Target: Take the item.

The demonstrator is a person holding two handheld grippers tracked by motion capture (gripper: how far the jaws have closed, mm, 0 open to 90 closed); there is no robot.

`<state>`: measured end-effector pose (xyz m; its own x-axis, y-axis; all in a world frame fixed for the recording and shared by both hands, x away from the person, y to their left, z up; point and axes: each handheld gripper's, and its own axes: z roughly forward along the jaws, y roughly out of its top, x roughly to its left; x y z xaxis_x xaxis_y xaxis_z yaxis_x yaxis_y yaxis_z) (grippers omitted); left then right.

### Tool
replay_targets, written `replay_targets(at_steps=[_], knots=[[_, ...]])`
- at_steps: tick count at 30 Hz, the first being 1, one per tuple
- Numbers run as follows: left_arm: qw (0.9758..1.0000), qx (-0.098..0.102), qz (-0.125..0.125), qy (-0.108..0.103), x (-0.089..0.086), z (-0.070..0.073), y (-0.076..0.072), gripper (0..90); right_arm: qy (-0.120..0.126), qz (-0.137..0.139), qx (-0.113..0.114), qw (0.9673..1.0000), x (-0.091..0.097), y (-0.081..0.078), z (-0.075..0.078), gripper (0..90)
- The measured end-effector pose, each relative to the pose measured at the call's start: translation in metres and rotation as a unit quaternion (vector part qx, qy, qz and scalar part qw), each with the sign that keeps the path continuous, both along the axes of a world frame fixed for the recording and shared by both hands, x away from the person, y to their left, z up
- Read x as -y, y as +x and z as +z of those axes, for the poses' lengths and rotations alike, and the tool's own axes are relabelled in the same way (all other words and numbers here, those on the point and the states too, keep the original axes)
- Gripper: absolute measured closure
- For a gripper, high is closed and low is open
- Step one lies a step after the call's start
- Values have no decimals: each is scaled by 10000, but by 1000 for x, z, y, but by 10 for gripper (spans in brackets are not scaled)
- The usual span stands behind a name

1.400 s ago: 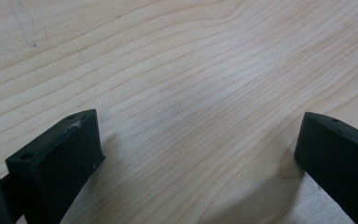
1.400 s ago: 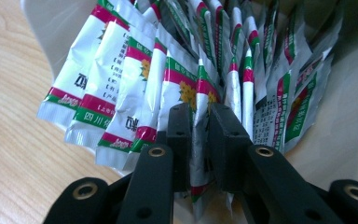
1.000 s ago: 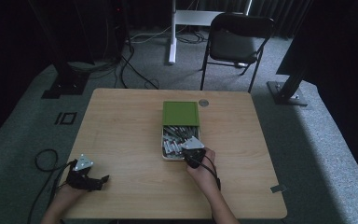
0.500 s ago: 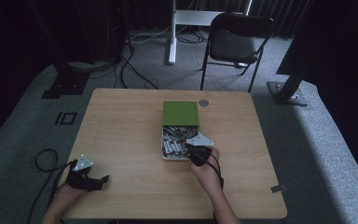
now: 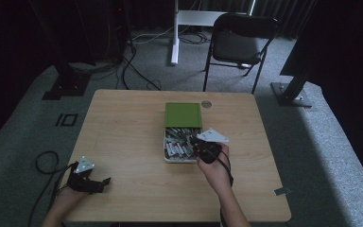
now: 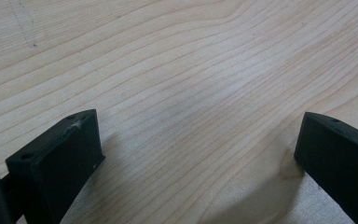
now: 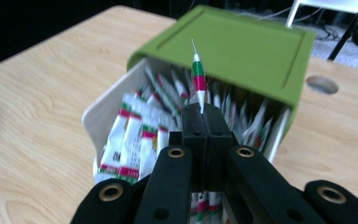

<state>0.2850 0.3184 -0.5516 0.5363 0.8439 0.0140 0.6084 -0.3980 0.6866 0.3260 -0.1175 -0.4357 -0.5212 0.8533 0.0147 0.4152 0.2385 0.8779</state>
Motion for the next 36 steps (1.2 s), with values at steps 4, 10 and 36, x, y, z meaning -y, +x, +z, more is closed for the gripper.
replay_targets(at_steps=[4, 10, 36], knots=[[10000, 3, -1, 6, 0, 0, 0, 14, 245, -91, 153, 9995, 11, 1, 18, 900], [10000, 3, -2, 6, 0, 0, 0, 14, 384, -230, 275, 9986, 27, 6, 30, 900], [10000, 1, 2, 4, 0, 0, 0, 14, 708, -956, -207, 9927, 72, 49, -15, 900]])
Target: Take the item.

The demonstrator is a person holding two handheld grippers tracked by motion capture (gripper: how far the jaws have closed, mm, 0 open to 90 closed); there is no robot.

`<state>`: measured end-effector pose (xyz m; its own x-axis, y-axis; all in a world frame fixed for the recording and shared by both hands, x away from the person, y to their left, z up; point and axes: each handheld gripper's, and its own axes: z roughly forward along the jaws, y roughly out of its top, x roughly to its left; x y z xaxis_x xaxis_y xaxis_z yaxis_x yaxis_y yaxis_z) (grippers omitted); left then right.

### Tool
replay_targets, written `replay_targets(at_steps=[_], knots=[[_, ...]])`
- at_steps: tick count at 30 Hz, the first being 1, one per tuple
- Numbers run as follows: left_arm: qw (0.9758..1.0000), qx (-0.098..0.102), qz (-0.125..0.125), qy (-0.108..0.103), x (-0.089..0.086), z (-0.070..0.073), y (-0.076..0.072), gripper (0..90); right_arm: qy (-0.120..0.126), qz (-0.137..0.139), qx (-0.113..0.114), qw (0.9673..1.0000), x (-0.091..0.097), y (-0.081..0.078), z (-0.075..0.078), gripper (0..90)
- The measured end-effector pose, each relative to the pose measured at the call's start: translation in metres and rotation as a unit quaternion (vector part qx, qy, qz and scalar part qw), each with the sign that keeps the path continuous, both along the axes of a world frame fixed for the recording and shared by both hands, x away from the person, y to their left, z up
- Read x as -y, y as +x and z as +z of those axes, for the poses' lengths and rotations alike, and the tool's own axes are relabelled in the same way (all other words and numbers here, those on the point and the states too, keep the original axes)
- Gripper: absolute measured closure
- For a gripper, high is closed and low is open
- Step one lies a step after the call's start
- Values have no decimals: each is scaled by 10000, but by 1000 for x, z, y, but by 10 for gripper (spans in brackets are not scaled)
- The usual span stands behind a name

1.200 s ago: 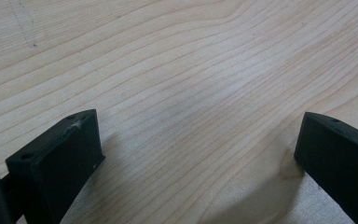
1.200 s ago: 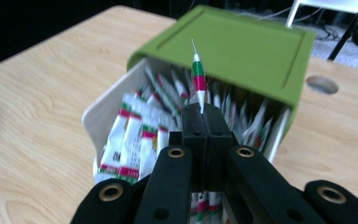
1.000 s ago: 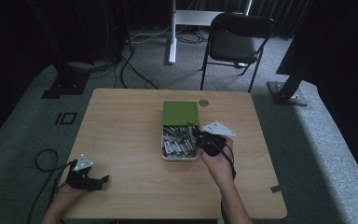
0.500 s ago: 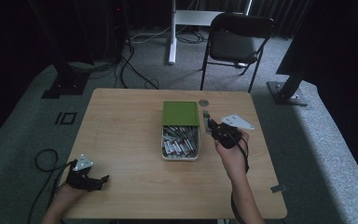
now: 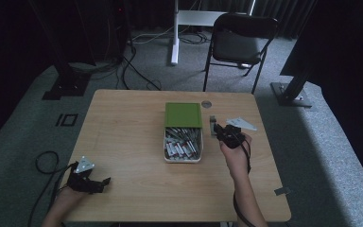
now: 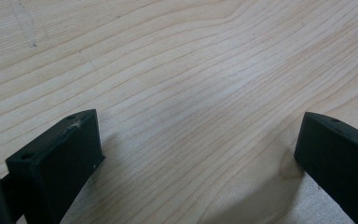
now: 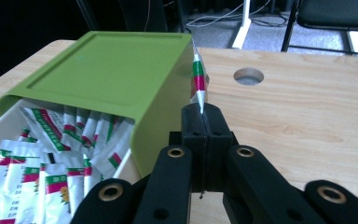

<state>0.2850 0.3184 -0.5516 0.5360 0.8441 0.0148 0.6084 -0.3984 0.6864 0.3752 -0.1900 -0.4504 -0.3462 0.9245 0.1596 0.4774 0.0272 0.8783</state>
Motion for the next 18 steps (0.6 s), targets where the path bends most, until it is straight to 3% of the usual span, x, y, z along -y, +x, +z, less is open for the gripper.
replay_targets(at_steps=[7, 11, 14, 16, 18], knots=[[10000, 1, -1, 0, 0, 0, 0, 14, 169, -75, -275, 9994, -4, 10, -27, 900], [10000, 0, -2, 0, 0, 0, 0, 14, 373, -12, -363, 9986, -8, 12, -37, 900], [10000, 1, -2, 0, 0, 0, 0, 14, 328, 3, -421, 9986, -11, 14, -40, 900], [10000, 1, -2, 1, 0, 0, 0, 14, 488, 103, -489, 9976, -15, 14, -45, 900], [10000, 1, -1, 0, 0, 0, 0, 14, 460, 114, -536, 9974, -18, 16, -49, 900]])
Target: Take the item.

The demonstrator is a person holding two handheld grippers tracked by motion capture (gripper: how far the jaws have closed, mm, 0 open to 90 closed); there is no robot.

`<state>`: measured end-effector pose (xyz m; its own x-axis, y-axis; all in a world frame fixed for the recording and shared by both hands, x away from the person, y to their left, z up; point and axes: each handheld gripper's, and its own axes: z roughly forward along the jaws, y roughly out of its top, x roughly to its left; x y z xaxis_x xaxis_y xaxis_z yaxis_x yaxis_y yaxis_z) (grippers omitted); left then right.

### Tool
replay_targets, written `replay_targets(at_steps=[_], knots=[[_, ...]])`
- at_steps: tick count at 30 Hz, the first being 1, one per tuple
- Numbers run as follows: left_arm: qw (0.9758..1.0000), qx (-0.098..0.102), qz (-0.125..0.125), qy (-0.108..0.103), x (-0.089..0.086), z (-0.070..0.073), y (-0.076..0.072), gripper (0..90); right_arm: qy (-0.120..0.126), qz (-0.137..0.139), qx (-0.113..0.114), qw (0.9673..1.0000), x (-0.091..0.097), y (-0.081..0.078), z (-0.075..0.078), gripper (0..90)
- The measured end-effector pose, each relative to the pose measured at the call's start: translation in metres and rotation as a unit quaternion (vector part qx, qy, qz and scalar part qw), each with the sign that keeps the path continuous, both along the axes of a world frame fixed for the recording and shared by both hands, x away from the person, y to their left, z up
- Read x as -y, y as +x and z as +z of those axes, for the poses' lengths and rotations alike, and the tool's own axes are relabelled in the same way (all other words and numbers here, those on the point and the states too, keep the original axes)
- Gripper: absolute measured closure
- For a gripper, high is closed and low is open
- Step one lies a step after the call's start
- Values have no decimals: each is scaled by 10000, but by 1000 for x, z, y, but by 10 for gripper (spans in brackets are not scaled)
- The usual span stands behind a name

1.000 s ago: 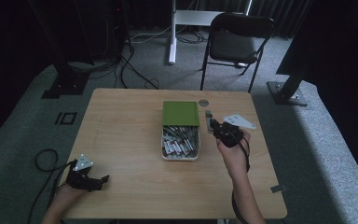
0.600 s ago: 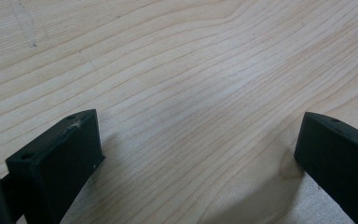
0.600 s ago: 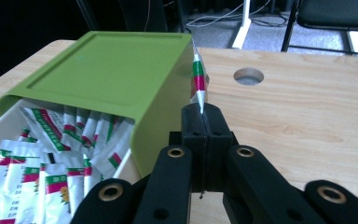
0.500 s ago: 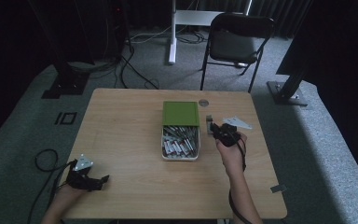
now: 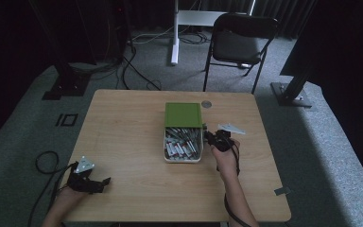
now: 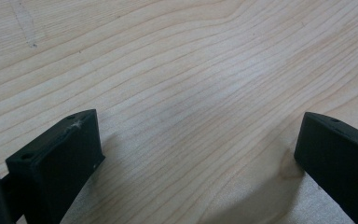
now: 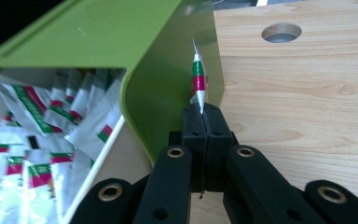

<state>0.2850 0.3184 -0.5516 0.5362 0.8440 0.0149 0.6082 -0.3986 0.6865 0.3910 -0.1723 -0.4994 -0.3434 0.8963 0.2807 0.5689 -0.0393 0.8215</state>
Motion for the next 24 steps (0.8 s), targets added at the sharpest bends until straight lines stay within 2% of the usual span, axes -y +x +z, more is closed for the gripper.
replay_targets(at_steps=[2, 8, 14, 18, 19, 20, 24], knots=[[10000, 0, 0, 0, 0, 0, 0, 14, 60, 15, -49, 10000, 0, 1, -3, 900], [10000, -1, 0, 0, 0, 0, 0, 14, -70, -44, -211, 9997, 2, 6, -17, 900], [10000, 0, -1, 0, 0, 0, 0, 14, -132, -107, -313, 9994, 10, 9, -21, 894], [10000, 2, 1, -2, 0, 0, 0, 14, -320, -84, -363, 9988, 14, 12, -25, 864], [10000, 0, -1, 0, 0, 0, 0, 14, -402, -74, -386, 9984, 15, 14, -26, 856], [10000, 1, -2, 1, 0, 0, 0, 14, -583, -66, -383, 9975, 18, 16, -29, 849], [10000, 2, -1, -1, 0, 0, 0, 14, -667, -144, -433, 9967, 23, 18, -33, 820]])
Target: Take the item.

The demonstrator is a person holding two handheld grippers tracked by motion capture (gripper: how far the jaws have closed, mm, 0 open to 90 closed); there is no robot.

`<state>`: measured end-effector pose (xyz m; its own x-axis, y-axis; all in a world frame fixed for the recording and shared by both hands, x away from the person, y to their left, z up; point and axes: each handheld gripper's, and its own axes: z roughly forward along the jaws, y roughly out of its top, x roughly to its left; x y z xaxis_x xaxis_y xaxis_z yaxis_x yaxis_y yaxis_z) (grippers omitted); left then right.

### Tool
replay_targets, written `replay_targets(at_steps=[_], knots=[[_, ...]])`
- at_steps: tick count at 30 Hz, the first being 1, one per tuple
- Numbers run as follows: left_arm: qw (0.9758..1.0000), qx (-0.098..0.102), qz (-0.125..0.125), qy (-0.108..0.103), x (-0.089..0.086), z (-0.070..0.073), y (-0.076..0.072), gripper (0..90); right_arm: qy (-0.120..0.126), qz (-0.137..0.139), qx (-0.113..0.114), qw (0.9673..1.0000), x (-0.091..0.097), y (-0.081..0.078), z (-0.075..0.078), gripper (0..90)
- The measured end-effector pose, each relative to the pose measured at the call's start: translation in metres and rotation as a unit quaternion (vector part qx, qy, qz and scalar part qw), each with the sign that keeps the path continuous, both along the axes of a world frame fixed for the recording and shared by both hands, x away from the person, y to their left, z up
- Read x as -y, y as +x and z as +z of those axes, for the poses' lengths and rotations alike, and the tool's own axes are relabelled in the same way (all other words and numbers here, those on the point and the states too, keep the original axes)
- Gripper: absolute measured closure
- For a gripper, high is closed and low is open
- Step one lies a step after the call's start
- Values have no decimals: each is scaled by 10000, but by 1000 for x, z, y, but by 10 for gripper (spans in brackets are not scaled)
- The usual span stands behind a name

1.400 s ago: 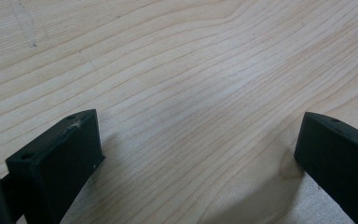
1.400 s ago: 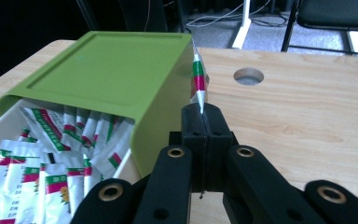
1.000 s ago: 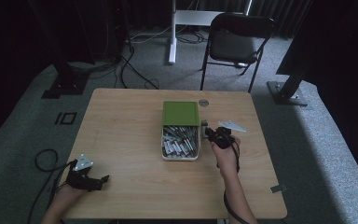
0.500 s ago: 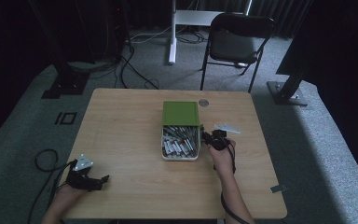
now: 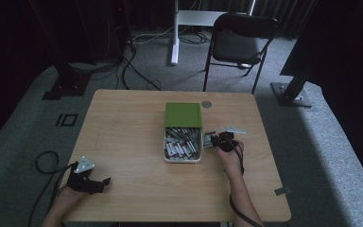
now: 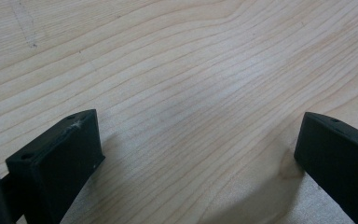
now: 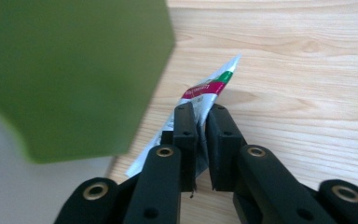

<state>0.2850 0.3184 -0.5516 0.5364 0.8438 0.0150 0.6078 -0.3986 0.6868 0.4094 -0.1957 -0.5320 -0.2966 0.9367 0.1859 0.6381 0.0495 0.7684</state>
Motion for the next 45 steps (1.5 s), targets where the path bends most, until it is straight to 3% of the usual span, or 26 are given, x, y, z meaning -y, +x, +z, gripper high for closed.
replay_targets(at_steps=[12, 19, 33, 45], knots=[[10000, -1, 0, 0, 0, 0, 0, 14, -467, -198, -29, 9987, 15, 6, -14, 567], [10000, -2, 0, 0, 0, 0, 0, 14, -553, -267, -27, 9981, 25, 3, -13, 440], [10000, -2, 0, 2, 0, 0, 0, 14, -675, -547, -66, 9962, 52, -14, -13, 301], [10000, 0, 0, 1, 0, 0, 0, 14, -649, -829, -19, 9944, 71, -38, -8, 151]])
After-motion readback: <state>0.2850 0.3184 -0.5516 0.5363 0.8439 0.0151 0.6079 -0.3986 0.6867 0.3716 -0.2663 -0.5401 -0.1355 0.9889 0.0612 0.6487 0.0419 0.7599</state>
